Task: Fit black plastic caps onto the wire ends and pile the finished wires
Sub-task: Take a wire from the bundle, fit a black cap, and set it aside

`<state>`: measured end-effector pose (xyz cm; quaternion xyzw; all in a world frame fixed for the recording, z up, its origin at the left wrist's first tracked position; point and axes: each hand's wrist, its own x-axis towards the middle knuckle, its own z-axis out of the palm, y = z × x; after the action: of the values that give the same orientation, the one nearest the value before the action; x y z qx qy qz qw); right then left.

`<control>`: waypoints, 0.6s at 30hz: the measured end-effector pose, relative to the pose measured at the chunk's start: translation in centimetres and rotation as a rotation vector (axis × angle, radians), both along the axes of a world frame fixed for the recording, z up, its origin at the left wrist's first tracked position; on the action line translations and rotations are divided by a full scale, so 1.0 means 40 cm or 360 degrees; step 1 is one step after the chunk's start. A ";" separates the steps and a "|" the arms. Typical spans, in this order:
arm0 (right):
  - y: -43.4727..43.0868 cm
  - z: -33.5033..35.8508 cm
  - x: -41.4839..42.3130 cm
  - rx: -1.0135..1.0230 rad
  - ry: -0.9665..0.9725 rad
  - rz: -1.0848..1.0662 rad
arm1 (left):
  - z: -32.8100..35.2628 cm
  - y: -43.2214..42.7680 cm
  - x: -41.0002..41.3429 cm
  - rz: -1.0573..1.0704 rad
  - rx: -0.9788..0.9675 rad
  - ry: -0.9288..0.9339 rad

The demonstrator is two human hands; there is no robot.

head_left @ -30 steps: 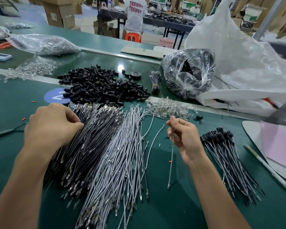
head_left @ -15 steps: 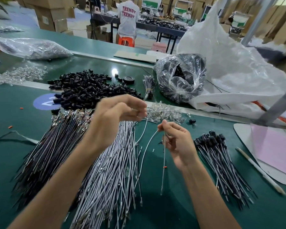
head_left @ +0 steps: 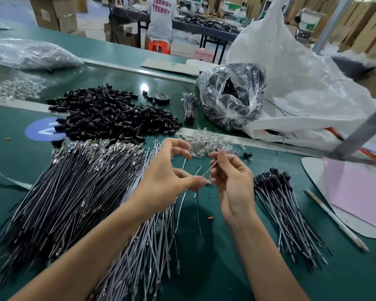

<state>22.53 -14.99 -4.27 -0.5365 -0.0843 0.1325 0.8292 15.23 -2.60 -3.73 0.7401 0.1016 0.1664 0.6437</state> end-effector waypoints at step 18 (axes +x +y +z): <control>0.001 0.013 -0.007 0.0082 -0.0018 0.0057 | 0.001 -0.016 -0.005 -0.0385 -0.0111 0.0241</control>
<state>22.24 -14.96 -3.74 -0.5140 -0.1018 0.1420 0.8398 15.04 -3.22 -3.69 0.7345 0.0656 0.0276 0.6749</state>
